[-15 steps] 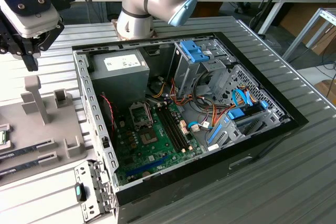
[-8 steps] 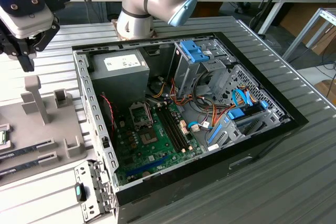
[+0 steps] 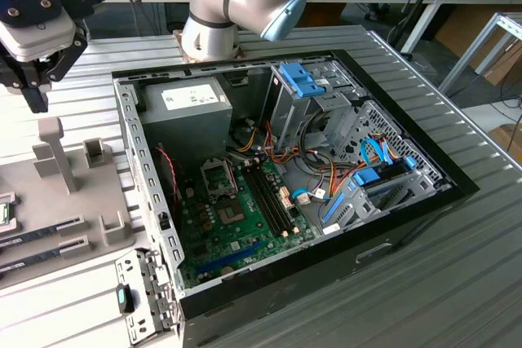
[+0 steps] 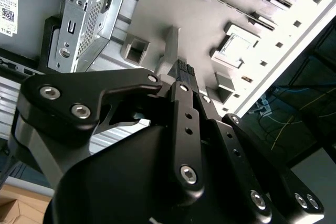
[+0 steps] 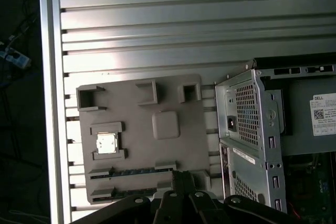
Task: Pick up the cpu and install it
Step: 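Reach for the cpu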
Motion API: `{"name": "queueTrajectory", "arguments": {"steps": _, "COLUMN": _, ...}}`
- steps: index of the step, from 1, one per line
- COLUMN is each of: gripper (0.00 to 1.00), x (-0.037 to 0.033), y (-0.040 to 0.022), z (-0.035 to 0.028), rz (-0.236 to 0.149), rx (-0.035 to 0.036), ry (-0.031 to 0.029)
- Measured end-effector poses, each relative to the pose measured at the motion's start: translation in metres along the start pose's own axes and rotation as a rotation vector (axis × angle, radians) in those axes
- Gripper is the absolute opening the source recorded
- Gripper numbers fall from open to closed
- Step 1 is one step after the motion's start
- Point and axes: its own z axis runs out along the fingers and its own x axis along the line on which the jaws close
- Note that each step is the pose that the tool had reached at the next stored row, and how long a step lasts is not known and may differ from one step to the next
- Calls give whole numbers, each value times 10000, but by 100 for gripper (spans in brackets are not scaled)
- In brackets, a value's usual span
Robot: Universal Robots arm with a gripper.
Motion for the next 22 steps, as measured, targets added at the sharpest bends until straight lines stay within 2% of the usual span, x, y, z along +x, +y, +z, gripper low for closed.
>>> {"name": "queueTrajectory", "arguments": {"steps": 22, "gripper": 11, "x": 131, "y": -11, "z": 18, "rz": 0, "rx": 0, "ry": 0}}
